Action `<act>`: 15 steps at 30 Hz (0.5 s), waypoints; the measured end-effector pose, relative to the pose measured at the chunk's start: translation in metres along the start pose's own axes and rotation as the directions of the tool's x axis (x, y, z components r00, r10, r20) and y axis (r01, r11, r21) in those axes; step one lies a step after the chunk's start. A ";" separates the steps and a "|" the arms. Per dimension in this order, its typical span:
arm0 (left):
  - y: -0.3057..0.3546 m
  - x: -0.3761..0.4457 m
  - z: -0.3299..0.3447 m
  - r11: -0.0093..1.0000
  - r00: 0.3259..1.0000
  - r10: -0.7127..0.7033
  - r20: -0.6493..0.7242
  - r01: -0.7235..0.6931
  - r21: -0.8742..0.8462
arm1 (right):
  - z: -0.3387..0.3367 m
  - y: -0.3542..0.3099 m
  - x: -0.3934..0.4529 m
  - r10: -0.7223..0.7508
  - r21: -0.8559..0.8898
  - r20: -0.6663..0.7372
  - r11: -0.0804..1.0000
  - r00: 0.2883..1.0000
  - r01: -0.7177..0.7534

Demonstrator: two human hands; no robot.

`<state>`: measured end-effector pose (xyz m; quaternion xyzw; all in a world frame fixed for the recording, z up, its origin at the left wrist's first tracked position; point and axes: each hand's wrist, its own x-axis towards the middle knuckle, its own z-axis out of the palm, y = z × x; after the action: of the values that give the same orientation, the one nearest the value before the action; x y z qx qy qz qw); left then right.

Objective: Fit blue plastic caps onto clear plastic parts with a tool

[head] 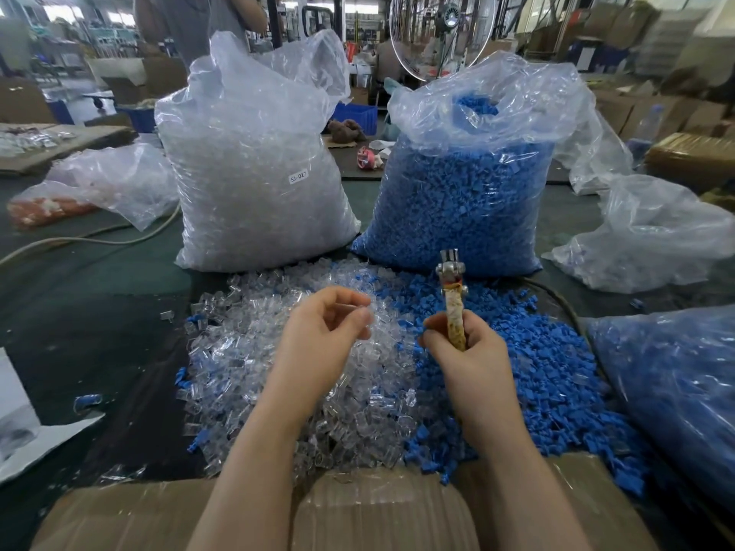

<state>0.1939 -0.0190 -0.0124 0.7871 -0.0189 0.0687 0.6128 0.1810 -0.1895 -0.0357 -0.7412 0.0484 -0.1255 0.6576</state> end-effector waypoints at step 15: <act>0.008 -0.004 0.020 0.860 0.983 -0.134 0.128 0.179 -0.478 | 0.003 -0.007 -0.003 -0.026 0.156 -0.030 0.987 0.999 0.030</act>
<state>0.1911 -0.0410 -0.0097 0.6083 0.0009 -0.0239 0.7933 0.1780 -0.1846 -0.0294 -0.6860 0.0371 -0.1487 0.7113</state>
